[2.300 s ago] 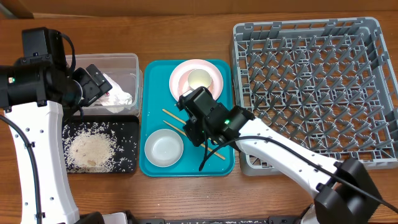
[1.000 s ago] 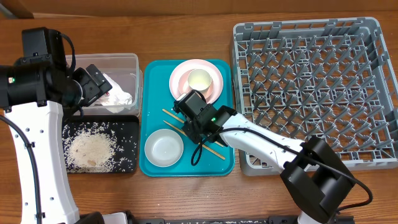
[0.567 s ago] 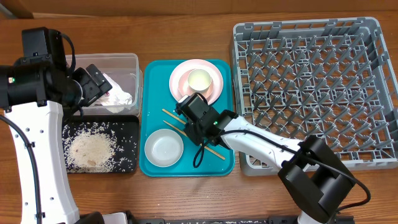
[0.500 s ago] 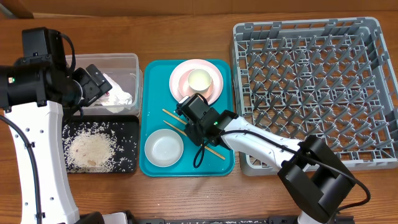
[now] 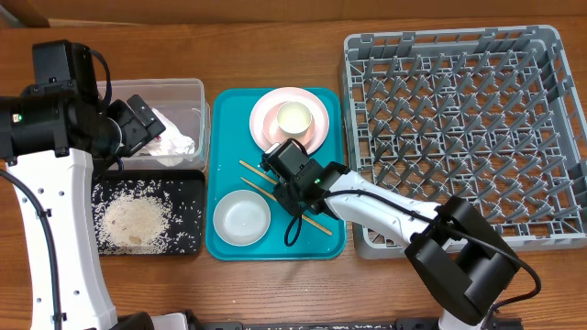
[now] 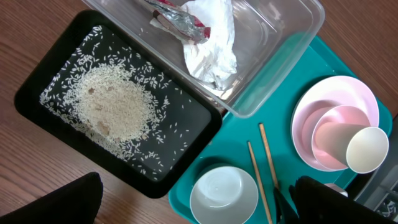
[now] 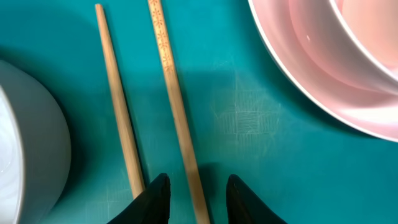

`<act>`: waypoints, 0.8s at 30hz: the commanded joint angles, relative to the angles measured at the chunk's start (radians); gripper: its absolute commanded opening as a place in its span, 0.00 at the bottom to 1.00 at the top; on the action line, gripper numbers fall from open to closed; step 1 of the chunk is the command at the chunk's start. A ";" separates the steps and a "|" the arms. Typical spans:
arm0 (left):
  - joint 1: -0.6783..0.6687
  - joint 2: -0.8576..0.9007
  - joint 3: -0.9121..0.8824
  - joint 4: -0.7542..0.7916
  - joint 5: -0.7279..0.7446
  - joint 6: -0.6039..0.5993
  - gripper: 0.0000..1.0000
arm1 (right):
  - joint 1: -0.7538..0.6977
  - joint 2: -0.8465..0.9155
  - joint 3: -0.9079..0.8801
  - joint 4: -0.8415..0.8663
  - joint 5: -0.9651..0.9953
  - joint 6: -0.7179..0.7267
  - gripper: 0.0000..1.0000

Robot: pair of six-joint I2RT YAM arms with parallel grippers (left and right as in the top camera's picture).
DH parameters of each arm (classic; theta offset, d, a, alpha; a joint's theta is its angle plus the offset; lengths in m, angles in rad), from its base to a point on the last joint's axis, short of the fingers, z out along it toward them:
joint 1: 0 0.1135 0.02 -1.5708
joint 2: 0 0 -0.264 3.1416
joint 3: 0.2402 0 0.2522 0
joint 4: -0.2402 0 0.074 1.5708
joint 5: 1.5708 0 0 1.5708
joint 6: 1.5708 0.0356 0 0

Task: Sort waste into correct bins and load items into the dishwasher
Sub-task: 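Close the right gripper on one chopstick and lift it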

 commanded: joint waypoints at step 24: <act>0.005 0.004 0.015 0.002 -0.010 -0.002 1.00 | -0.007 0.062 -0.001 0.047 0.006 -0.026 0.17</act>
